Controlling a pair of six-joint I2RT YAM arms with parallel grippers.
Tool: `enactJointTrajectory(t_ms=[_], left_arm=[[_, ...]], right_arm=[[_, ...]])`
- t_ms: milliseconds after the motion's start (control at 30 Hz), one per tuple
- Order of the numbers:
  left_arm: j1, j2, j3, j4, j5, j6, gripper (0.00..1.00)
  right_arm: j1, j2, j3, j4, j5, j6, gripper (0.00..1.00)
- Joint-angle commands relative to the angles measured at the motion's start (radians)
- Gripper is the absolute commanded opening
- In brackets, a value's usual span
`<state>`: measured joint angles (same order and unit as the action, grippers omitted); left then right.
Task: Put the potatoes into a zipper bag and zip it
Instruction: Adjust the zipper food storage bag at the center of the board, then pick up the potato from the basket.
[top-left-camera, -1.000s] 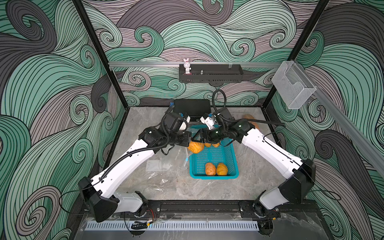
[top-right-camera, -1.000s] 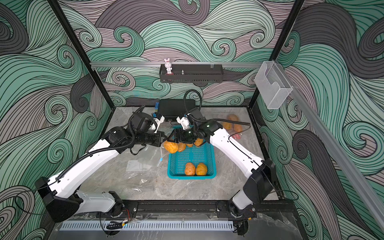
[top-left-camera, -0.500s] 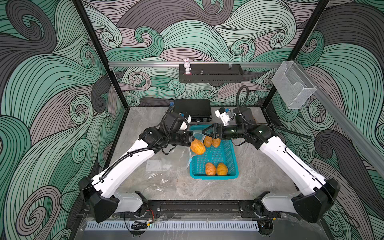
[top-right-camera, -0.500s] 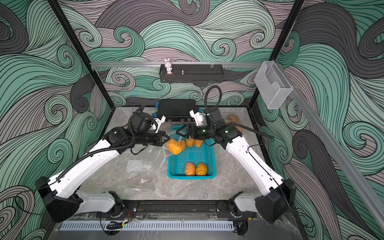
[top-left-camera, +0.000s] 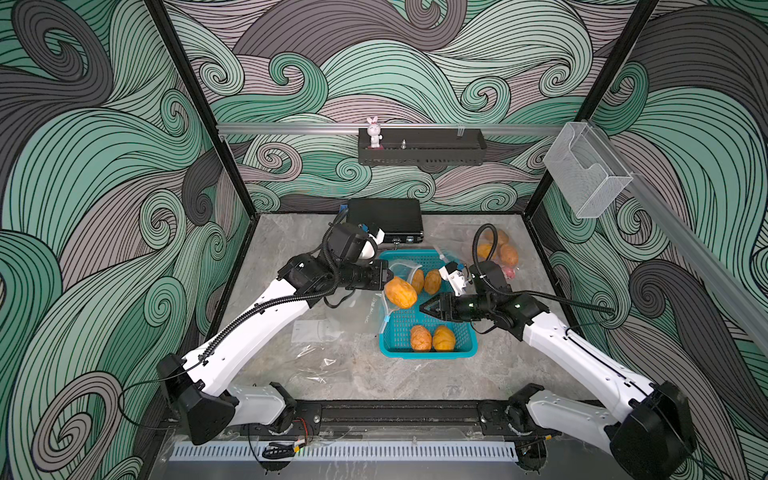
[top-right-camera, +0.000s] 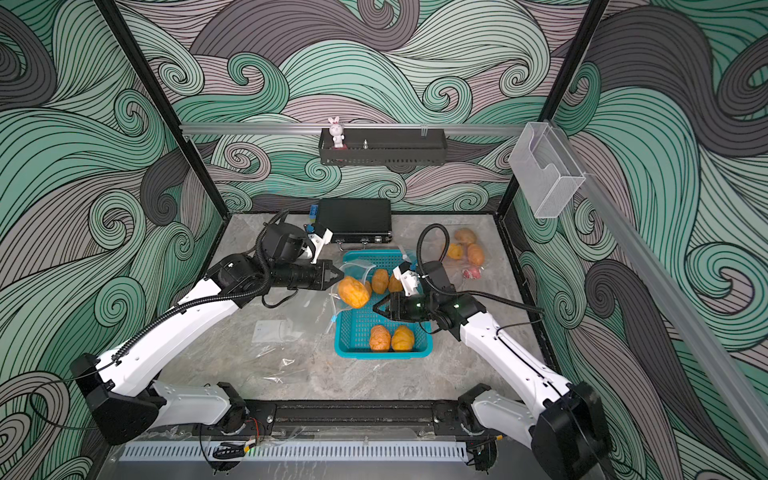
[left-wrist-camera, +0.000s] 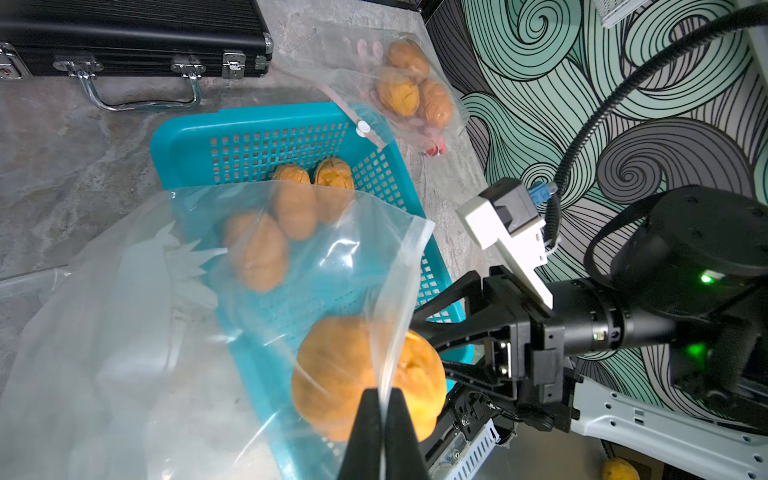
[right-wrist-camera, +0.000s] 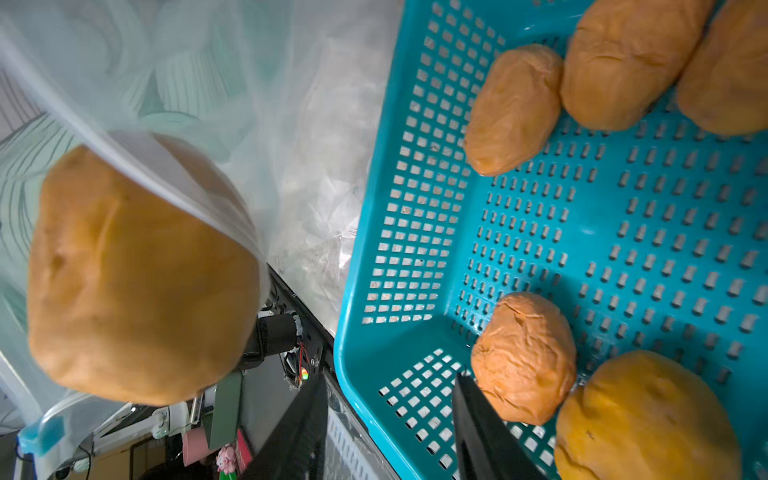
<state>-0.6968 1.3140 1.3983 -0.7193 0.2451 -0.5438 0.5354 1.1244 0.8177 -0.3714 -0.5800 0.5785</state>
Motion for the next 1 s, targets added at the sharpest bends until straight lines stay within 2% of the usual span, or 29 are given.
enactJointTrajectory(t_ms=[0,200,300,433,600,667,800,967], left_arm=[[-0.003,-0.006,0.026,0.013,0.016,-0.018,0.0],[-0.003,0.016,0.087,-0.044,0.014,0.006,0.0],[-0.003,0.026,0.127,-0.087,0.009,0.026,0.0],[-0.003,0.023,0.159,-0.113,-0.003,0.04,0.0],[0.024,0.025,0.239,-0.184,-0.054,0.082,0.0],[0.043,0.034,0.303,-0.248,-0.082,0.12,0.0],[0.05,0.027,0.405,-0.373,-0.287,0.237,0.0],[0.086,0.031,0.518,-0.502,-0.537,0.36,0.0]], right_arm=[[0.035,0.004,0.06,0.112,-0.014,0.045,0.46],[0.072,0.106,0.224,0.144,-0.057,0.124,0.44],[0.076,0.135,0.308,0.11,-0.05,0.112,0.44],[0.073,0.155,0.335,0.036,-0.015,0.05,0.45],[0.069,0.093,0.351,0.035,-0.014,-0.008,0.52],[0.07,0.058,0.388,0.017,-0.006,-0.054,0.58],[0.066,-0.038,0.408,-0.016,0.07,-0.118,0.7],[0.031,-0.117,0.303,0.059,0.181,-0.108,0.78]])
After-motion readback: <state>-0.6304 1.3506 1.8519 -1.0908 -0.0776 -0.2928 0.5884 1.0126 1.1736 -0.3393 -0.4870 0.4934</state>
